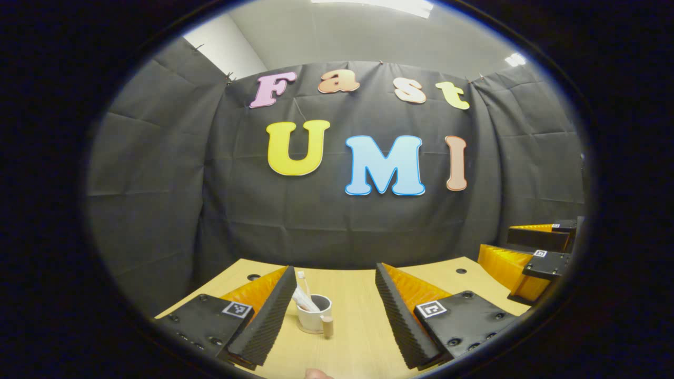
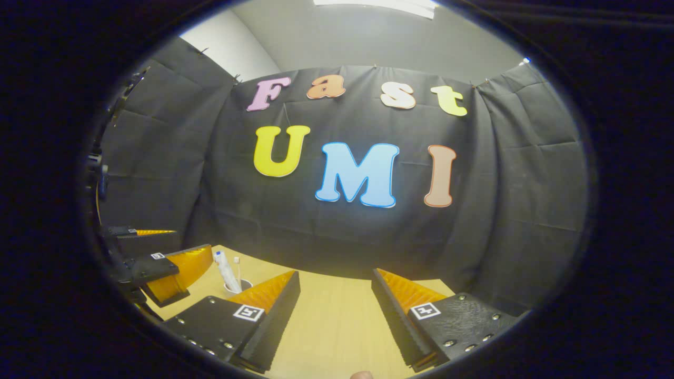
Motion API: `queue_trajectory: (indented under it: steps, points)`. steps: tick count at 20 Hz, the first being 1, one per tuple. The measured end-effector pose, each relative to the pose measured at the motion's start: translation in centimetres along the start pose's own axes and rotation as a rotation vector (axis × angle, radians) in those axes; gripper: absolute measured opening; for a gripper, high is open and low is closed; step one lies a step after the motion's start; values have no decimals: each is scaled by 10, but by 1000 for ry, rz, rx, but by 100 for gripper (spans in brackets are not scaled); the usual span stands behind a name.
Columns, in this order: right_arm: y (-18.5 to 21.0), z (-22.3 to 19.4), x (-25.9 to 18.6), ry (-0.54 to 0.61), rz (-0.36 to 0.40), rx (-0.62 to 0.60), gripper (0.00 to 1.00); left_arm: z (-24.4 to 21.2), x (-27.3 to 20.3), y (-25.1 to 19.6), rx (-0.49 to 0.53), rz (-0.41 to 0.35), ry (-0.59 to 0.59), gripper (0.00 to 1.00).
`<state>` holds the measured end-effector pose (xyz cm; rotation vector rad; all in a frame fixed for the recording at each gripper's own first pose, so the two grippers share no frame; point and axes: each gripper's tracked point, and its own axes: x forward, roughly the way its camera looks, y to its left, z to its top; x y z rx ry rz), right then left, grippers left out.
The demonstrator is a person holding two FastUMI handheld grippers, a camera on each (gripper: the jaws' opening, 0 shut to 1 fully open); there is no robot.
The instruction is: Put the toothbrush and toothpaste on the desktop into the cup, then pick up the cup and place it on the coaster on the desktop.
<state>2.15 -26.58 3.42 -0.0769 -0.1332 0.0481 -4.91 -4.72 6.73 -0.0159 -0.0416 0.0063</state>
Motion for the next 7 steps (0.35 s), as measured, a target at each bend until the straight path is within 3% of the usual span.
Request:
queue_trajectory:
  steps: [7]
  points:
    - [4,2,-9,15,-1,35,86,-2,-5,4,-5,4,7,97]
